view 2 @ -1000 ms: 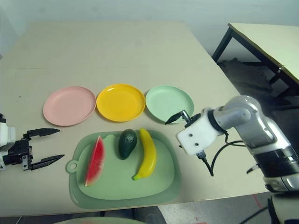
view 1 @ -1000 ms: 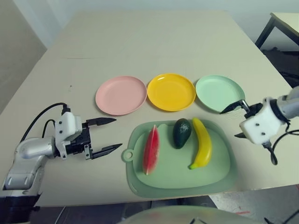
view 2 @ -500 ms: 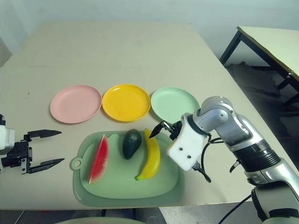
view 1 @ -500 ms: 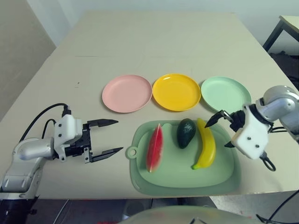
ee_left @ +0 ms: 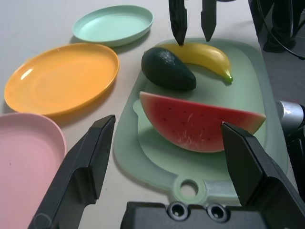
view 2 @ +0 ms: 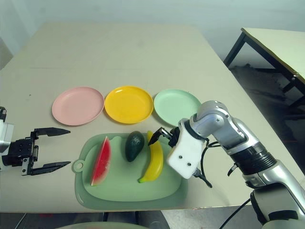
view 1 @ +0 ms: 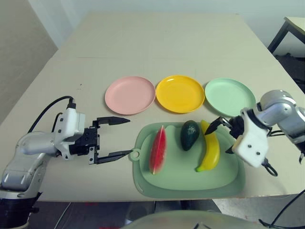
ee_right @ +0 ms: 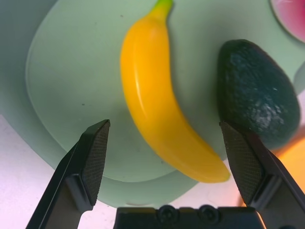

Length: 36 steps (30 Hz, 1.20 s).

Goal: Place the fruits into color-matched plates.

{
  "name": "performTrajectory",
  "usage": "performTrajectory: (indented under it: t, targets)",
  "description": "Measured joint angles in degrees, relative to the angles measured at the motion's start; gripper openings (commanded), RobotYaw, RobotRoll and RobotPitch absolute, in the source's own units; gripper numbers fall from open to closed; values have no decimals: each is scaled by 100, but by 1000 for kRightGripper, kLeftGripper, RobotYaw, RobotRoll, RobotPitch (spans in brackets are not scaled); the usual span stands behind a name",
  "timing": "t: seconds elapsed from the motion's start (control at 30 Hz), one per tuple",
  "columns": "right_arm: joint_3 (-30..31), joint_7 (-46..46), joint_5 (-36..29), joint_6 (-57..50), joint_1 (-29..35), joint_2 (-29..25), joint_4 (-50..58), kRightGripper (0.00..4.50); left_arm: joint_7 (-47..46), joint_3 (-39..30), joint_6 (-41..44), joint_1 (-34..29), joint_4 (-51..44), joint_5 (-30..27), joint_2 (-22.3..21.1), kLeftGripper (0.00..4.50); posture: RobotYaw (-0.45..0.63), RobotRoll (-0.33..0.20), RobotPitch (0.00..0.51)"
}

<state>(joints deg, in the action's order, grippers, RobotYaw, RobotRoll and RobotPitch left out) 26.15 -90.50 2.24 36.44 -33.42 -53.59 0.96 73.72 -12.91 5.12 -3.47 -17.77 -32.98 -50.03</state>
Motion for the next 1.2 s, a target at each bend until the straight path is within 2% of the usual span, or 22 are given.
performTrajectory:
  t: [0.4, 0.53, 0.7, 0.73, 1.0, 1.2]
  targets:
    - [205, 236, 708, 24, -70, 179, -472, 4498, -96, 32, 185, 33, -141, -5, -17, 4500, 128, 0, 86]
    - [219, 187, 716, -110, -53, 155, -463, 3759, -108, 25, 209, 30, -189, -6, -53, 4500, 129, 0, 86]
    - [229, 4, 642, -267, 125, -66, -310, 1805, -121, 15, 242, 28, -188, -11, -80, 4500, 124, 0, 88]
    - [229, -33, 570, -286, 179, -159, -243, 1566, -120, 15, 245, 37, -187, -11, -82, 4500, 123, 0, 88]
    - [470, -172, 63, -350, 256, -932, -110, 1505, -122, 15, 245, 115, -175, 2, -87, 4500, 125, 0, 78]
    - [815, -185, -189, -503, -616, -1241, -610, 1505, -173, 30, 245, 185, -166, 20, -65, 4500, 134, 0, 74]
